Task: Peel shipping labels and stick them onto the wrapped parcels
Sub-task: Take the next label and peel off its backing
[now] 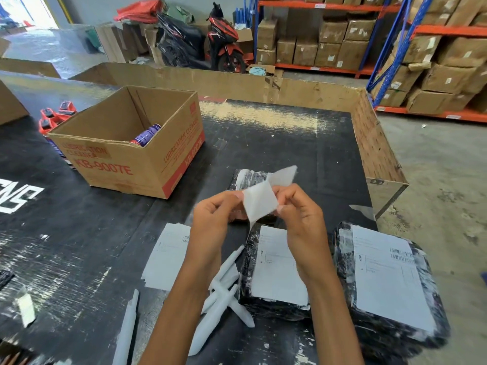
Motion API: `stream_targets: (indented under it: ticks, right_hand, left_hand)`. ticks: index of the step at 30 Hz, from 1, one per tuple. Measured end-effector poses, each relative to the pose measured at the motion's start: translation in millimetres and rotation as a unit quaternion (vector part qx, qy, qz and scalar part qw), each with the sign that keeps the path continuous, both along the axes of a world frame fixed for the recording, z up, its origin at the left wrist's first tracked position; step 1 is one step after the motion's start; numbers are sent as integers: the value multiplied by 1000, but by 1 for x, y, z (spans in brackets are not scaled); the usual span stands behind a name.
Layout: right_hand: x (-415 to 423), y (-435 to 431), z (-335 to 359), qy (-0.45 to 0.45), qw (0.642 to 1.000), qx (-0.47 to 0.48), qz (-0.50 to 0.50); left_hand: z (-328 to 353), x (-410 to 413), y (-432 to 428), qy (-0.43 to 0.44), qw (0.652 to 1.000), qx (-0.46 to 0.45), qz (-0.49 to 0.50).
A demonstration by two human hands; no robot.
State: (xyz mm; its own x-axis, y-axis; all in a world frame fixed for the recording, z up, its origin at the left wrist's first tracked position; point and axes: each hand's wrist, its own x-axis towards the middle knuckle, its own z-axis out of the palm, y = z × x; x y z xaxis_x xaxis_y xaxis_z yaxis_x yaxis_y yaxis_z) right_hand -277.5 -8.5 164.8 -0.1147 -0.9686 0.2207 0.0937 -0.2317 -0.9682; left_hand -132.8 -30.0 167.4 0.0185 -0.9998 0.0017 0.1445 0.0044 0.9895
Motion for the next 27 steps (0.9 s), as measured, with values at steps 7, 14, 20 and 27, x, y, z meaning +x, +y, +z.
stream_targets:
  ticks: [7,14,20,27]
  right_hand:
    - [-35,3,-12,-474,847,163,178]
    - [-54,40,1,-498,853,127,92]
    - [-7,81,18,-34,997,2,66]
    - [79,87,-82,526,809,55,258]
  left_hand:
    - [-29,29,-46,130,976,176,20]
    - [-64,64,-92,137,953,258,80]
    - [-47,92,-83,68,965,171,189]
    - [-5,111,-47,-2,959,82,271]
